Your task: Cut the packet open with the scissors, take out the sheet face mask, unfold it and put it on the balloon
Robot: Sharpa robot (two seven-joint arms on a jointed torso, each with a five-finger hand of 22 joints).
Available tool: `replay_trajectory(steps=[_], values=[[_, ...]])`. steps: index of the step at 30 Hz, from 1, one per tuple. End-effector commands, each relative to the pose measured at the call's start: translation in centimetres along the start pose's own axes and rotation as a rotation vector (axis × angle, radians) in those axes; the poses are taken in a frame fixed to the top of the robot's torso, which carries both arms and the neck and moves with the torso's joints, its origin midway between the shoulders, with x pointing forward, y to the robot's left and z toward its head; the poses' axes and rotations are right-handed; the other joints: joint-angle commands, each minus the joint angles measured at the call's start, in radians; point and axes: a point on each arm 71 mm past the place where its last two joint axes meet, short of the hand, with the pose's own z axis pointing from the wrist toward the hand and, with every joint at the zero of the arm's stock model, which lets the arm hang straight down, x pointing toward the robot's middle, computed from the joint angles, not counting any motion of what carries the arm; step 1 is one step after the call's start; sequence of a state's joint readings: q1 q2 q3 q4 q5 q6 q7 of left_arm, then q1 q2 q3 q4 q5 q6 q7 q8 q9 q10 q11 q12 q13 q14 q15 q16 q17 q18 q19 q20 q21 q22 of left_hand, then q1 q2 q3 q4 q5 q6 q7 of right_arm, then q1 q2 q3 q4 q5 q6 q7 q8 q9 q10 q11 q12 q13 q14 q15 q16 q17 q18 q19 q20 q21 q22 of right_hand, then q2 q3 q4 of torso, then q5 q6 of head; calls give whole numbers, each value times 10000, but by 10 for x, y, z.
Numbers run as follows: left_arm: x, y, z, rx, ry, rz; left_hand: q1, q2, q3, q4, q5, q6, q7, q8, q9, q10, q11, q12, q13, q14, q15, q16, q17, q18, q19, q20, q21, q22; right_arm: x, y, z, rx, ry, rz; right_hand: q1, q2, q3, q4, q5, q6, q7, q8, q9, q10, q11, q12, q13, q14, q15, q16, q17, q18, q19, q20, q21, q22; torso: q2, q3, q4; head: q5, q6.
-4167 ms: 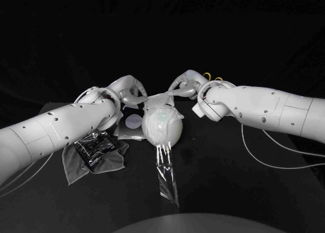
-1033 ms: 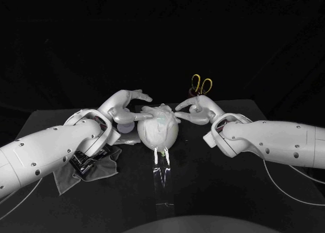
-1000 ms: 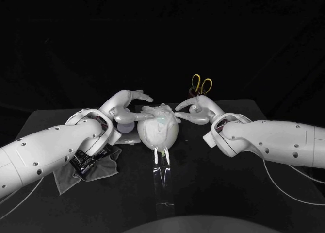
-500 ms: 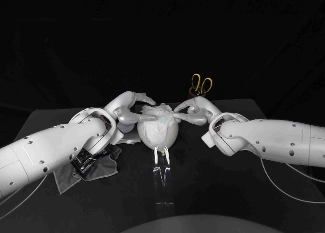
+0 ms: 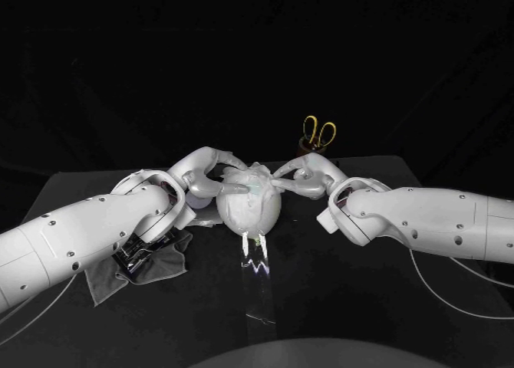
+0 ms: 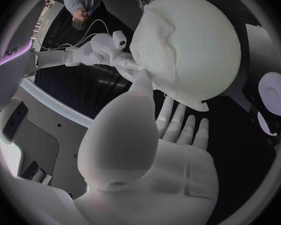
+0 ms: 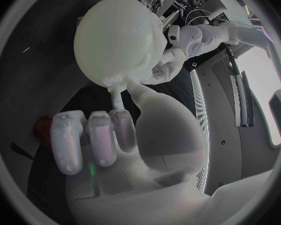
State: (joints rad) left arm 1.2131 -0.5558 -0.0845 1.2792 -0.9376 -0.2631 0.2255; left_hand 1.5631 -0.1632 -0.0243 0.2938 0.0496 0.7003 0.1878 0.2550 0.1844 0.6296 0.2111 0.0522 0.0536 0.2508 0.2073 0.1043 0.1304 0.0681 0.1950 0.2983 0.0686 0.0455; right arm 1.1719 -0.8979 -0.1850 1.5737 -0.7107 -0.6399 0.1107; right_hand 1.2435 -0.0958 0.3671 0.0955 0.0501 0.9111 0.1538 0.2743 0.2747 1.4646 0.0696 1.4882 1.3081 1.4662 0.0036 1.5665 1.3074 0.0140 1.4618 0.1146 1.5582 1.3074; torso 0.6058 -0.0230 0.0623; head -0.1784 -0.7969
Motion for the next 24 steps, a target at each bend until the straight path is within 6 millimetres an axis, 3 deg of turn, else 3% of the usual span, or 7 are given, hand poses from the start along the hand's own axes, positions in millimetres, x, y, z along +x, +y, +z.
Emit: replay_trajectory(steps=[1,9,17,24], values=[[2,0,1,-81,308,26,3,126,51,0,-7,49,562,59,9,30,34,15,3,64,23,-19,-11,-28,39,-51,-66,-9,2,0,1,4,260,53,26,122,-3,50,2,78,13,-38,1,642,30,60,2164,1046,21,43,2634,-102,1006,-19,-7,2584,-2,-1,5,-3,-17],[2,1,0,-161,365,26,36,185,109,-6,-8,99,572,73,20,99,49,19,7,109,51,-22,-8,26,51,-67,-74,-18,4,1,2,-43,307,75,102,201,15,68,3,205,-37,-18,22,667,-10,105,2190,1046,-6,43,2634,-109,1022,-34,17,2593,0,-5,3,-17,-27],[3,1,0,-166,413,15,55,252,159,-12,-10,202,578,107,44,194,63,28,13,164,75,-23,-4,98,61,-77,-86,-30,5,3,2,-171,244,51,794,528,354,-304,-17,1053,-441,437,266,922,-349,565,2467,1046,-272,43,2634,-140,1090,-228,126,2634,-3,-3,5,-9,-44],[3,1,0,-200,435,9,57,271,169,-15,-11,224,578,115,49,239,64,32,16,188,80,-21,-1,127,62,-80,-90,-34,4,4,2,-207,38,-5,1047,536,480,-577,-16,1378,-679,768,473,1020,-562,747,2578,1046,-469,43,2634,-140,1090,-420,126,2634,-2,-4,-2,10,-62]])
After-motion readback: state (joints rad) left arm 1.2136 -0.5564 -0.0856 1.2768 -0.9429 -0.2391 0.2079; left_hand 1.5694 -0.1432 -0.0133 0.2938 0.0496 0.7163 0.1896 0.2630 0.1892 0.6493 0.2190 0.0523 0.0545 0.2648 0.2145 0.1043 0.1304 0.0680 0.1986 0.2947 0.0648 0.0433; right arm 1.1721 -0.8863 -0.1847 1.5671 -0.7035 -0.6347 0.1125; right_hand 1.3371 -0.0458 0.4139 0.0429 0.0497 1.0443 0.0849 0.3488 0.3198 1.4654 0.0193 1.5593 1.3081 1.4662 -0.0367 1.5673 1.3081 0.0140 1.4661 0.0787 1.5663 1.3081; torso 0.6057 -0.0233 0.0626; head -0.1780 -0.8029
